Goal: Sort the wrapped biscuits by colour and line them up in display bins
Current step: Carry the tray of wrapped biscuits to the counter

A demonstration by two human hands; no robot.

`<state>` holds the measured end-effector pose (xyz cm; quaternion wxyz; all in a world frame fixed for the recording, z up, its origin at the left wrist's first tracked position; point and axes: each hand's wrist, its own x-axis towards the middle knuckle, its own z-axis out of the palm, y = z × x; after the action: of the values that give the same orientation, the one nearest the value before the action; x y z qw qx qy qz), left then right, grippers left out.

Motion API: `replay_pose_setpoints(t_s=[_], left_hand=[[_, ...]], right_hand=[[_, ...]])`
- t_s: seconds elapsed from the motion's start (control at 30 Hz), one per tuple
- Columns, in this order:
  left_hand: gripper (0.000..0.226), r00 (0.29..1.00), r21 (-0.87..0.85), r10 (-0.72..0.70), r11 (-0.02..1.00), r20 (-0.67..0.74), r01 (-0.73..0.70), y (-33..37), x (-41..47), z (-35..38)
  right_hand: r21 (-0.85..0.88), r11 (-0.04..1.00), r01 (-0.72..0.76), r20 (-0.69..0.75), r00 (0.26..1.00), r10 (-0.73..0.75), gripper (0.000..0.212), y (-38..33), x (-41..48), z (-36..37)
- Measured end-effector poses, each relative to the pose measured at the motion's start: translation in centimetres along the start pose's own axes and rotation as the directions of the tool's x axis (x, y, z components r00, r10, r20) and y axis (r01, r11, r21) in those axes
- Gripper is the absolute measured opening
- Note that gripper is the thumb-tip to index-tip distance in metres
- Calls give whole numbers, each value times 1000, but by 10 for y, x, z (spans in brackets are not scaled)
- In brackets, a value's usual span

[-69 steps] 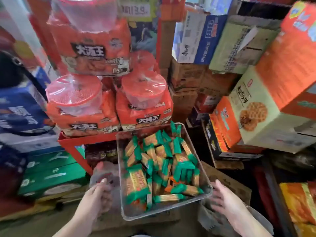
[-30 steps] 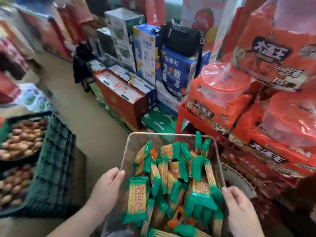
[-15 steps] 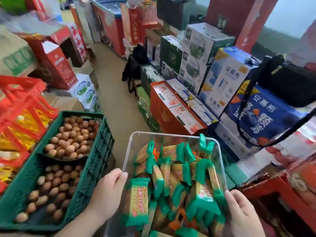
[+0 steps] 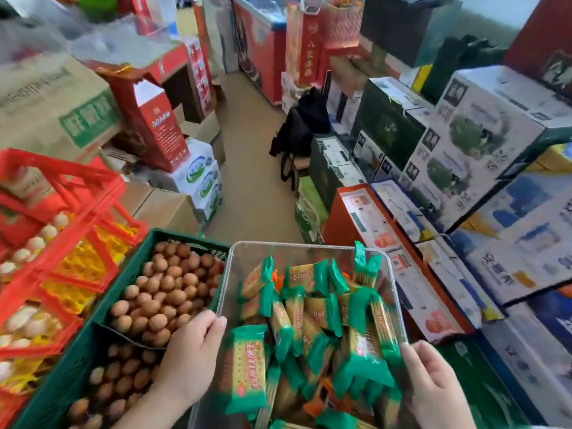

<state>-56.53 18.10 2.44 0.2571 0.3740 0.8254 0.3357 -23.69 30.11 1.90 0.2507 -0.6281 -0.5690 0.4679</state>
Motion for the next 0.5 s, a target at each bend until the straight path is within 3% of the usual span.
replay_pose_setpoints(t_s=[0.27, 0.5], left_hand=[[40, 992, -5, -110, 994, -59, 110, 65, 179, 26], [44, 971, -14, -189, 982, -145, 189, 123, 304, 30]], right_hand=[[-12, 1000, 7, 109, 994, -5, 31, -86, 212, 24], [-87, 995, 44, 186, 982, -27, 37, -165, 364, 37]])
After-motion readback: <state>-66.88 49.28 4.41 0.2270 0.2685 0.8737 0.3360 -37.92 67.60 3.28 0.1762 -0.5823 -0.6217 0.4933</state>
